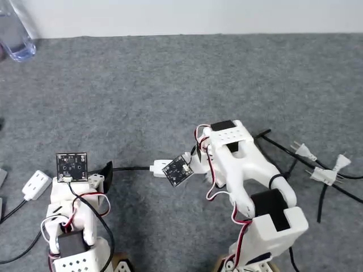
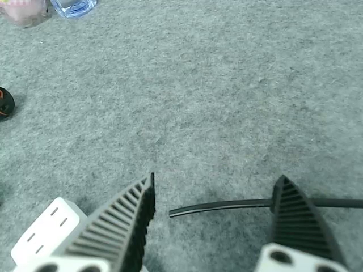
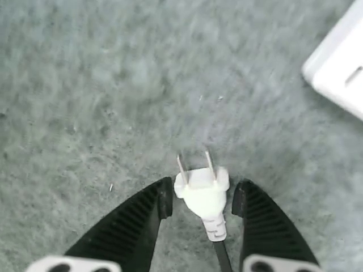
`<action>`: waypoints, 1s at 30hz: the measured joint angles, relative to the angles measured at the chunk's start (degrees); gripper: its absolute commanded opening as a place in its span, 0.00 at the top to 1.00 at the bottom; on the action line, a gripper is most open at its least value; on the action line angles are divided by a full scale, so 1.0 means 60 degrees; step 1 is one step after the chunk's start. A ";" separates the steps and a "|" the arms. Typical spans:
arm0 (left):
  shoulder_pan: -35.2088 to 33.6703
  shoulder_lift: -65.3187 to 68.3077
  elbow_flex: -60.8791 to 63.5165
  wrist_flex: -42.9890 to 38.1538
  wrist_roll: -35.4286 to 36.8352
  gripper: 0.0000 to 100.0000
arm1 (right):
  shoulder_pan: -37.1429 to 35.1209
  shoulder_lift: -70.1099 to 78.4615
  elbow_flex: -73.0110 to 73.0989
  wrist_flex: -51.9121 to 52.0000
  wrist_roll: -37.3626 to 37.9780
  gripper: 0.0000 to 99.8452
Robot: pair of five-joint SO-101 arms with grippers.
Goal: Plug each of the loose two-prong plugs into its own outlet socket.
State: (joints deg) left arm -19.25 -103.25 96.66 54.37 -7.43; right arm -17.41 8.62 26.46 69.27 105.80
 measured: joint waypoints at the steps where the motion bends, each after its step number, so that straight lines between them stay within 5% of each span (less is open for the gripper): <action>1: 0.0000 0.0000 0.0000 0.0000 0.0000 0.69 | 0.0000 0.0000 0.0000 0.0000 0.0000 0.82; 20: 0.0000 0.0000 0.0000 0.0000 0.0000 0.69 | 0.0293 0.0147 -0.0015 0.0000 0.0982 0.82; 26: 0.0000 0.0000 0.0000 0.0000 0.0000 0.69 | 0.0293 0.0484 -0.0322 0.0044 0.0982 0.99; 30: 0.0000 0.0000 0.0000 0.0000 0.0000 0.69 | 0.0293 0.0615 -0.0366 0.0029 0.0982 0.99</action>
State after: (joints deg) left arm -19.25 -103.25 96.66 54.37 -7.43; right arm -15.65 12.31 24.26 69.45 111.69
